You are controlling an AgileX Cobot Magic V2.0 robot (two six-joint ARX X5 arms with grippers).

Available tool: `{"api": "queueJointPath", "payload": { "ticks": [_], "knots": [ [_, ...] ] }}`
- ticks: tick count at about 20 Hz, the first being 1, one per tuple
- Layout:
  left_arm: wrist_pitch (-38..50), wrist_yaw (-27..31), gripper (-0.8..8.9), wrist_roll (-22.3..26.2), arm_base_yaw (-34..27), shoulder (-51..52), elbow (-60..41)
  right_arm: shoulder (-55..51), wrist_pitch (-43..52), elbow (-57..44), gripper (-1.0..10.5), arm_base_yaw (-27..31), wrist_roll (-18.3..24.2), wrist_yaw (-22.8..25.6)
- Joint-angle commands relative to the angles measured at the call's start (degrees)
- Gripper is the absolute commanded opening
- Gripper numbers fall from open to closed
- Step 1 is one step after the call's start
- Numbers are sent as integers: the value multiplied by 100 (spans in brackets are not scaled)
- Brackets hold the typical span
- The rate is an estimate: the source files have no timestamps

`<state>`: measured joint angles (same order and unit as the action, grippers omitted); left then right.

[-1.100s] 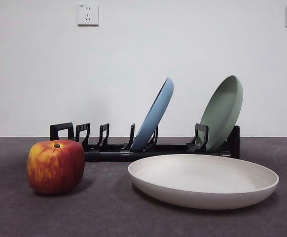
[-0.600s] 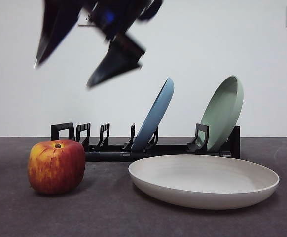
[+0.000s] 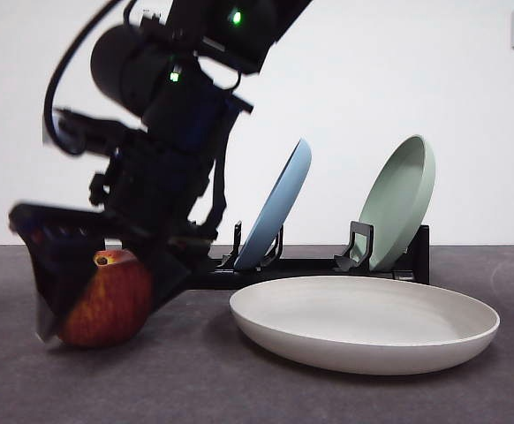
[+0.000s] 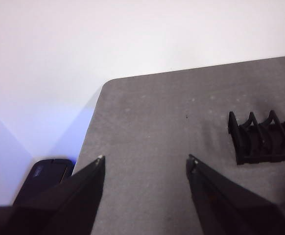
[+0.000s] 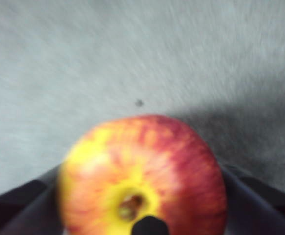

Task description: Take the yellow plate from the plate rack,put the plate on the table,take the apple from the table,put the apple in the plate

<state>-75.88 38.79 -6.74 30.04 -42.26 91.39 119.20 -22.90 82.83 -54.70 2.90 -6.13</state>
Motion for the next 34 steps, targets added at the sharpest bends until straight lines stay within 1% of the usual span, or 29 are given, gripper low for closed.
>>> {"api": "queueJointPath", "payload": {
  "ticks": [1, 2, 8, 11, 14, 16, 18, 21, 24, 26, 29, 30, 32, 34],
  "knots": [
    [-50, -2, 278, -81, -13, 22, -24, 31, 118, 22, 34, -50, 48, 127],
    [-50, -2, 278, -81, -13, 22, -24, 28, 195, 22, -15, -63, 44, 175],
    [-39, 0, 278, -79, -13, 20, -24, -46, 219, 92, -12, -118, 44, 223],
    [120, -13, 278, -76, 0, 20, -24, -525, 170, 114, -12, -116, 46, 326],
    [354, -28, 278, -55, 2, 15, -24, -1294, -48, 114, -12, -22, 85, 695],
    [476, -39, 278, 42, 4, -31, -24, -1849, -393, 114, -12, 144, 155, 975],
    [590, -136, 278, 103, 28, -109, -24, -2417, -863, 114, -12, 398, 177, 1080],
    [850, -494, 278, 247, 39, -229, -24, -3259, -1742, 114, -12, 938, 170, 1084],
    [1056, -706, 278, 380, 39, -378, -24, -3864, -2664, 114, -12, 1471, 142, 1080],
    [1139, -807, 278, 391, 39, -501, -24, -4138, -3373, 114, -12, 1843, -46, 1071],
    [1158, -809, 278, 400, 39, -675, -24, -4227, -4428, 96, -12, 2214, -522, 1060],
    [1158, -848, 278, 400, 39, -713, -24, -4223, -4551, 46, -12, 2264, -595, 1060],
    [1180, -984, 278, 400, 39, -796, -24, -4223, -4321, -229, -12, 2280, -612, 1034],
    [1180, -1060, 278, 402, 39, -835, -24, -4221, -3773, -662, -12, 2267, -682, 651]
  ]
}}
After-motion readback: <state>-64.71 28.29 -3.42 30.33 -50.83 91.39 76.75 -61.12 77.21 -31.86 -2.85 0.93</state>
